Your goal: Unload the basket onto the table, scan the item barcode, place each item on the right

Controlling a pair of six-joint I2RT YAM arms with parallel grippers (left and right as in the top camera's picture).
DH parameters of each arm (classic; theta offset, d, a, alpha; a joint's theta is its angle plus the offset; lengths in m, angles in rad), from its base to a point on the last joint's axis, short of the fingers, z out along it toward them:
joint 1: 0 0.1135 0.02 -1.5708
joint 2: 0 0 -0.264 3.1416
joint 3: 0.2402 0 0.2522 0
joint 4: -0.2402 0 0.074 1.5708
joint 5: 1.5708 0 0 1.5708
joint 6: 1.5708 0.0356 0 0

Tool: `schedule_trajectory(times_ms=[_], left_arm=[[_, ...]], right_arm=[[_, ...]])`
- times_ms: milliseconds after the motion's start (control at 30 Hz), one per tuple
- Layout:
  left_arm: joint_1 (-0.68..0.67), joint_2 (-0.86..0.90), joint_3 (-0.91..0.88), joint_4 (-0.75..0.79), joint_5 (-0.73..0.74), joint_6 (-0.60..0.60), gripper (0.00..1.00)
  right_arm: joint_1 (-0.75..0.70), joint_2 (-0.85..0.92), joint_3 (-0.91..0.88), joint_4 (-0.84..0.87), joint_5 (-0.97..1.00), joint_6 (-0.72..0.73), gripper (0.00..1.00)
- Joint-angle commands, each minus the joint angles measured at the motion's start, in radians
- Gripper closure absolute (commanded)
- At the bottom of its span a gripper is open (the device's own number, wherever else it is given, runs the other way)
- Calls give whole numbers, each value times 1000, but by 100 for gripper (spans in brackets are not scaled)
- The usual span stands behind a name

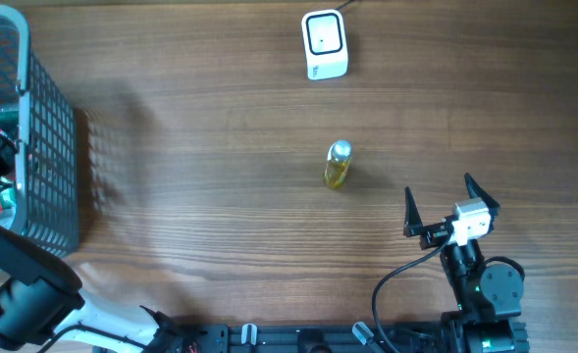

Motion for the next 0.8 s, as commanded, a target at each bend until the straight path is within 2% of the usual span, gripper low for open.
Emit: schedule_trajectory(times_ms=[0, 67, 133, 233, 333, 567, 767], left_arm=[[0, 12, -71, 61, -6, -9, 0], [0, 12, -96, 98, -6, -9, 1], [0, 12, -110, 121, -6, -9, 8], [0, 12, -110, 137, 37, -8, 27], [0, 12, -110, 140, 39, -8, 38], [0, -30, -109, 159, 40, -9, 43], [0, -219, -106, 233, 40, -9, 43]], right_arm=[[-1, -9, -1, 3, -9, -6, 0], [-1, -9, -1, 3, -9, -5, 0], [-1, -9, -1, 3, -9, -5, 0], [-1, -9, -1, 3, -9, -5, 0], [-1, -9, -1, 3, -9, -5, 0], [-1, -9, -1, 3, -9, -6, 0], [-1, -9, -1, 3, -9, -5, 0]])
